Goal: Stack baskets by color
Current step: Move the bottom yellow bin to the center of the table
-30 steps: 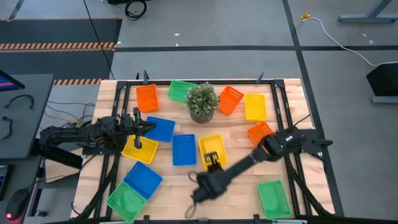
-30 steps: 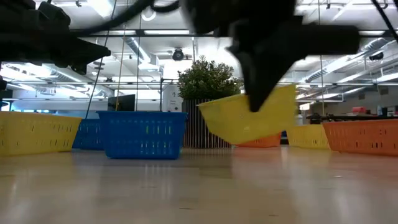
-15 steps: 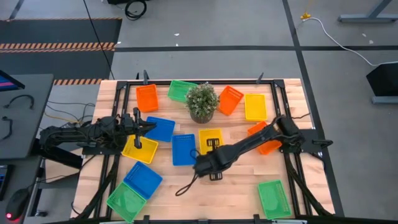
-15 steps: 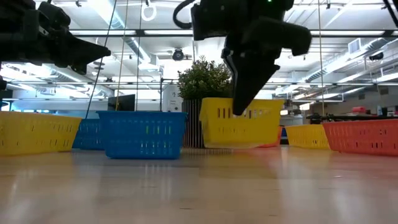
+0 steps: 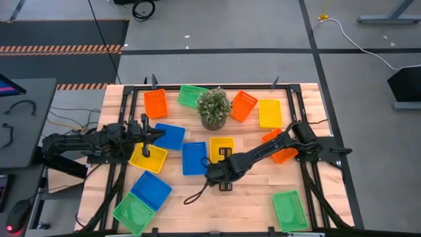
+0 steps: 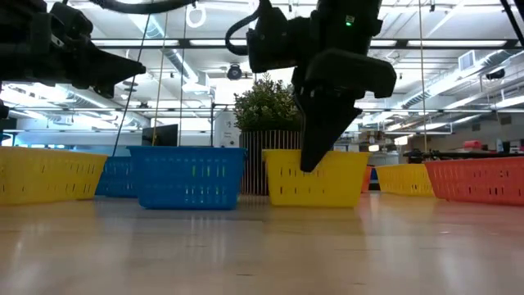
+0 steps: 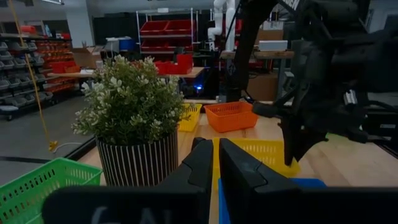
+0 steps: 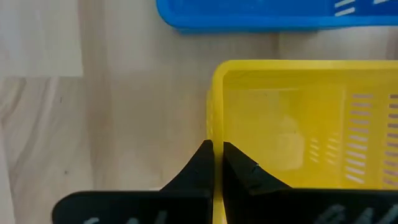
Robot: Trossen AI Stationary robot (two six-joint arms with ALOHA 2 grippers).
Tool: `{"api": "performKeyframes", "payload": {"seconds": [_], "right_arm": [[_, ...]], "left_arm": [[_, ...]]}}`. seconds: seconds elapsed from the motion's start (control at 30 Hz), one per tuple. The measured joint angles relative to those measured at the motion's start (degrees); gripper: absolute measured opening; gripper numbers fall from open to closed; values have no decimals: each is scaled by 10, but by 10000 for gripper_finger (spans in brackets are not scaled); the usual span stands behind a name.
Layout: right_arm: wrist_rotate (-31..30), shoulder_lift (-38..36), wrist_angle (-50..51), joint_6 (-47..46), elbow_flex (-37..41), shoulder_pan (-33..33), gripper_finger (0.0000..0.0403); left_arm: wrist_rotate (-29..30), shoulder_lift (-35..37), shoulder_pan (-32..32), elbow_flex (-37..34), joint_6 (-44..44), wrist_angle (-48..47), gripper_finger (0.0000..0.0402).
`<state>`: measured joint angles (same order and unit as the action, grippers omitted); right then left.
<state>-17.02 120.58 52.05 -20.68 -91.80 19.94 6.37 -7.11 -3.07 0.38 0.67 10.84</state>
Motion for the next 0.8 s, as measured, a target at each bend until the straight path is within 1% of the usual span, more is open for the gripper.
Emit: {"api": "performKeyframes", "payload": {"seconds": [0.13,0.3,0.47,0.63,0.73,0.8], "right_arm": [[1,-1,18,-25,0,1,18],[8,-2,19,-5,0,9,15],[17,-2,19,-6,0,10,25],[19,-2,19,16,0,13,42],[16,-2,30,25,-6,13,64],[2,-2,37,30,-15,14,84]], "left_arm": [[0,0,0,0,0,1,40],[0,0,0,0,0,0,37],[0,0,0,0,0,0,32],[0,0,0,0,0,0,38],[0,0,0,0,0,0,40],[0,0,0,0,0,0,40]]}}
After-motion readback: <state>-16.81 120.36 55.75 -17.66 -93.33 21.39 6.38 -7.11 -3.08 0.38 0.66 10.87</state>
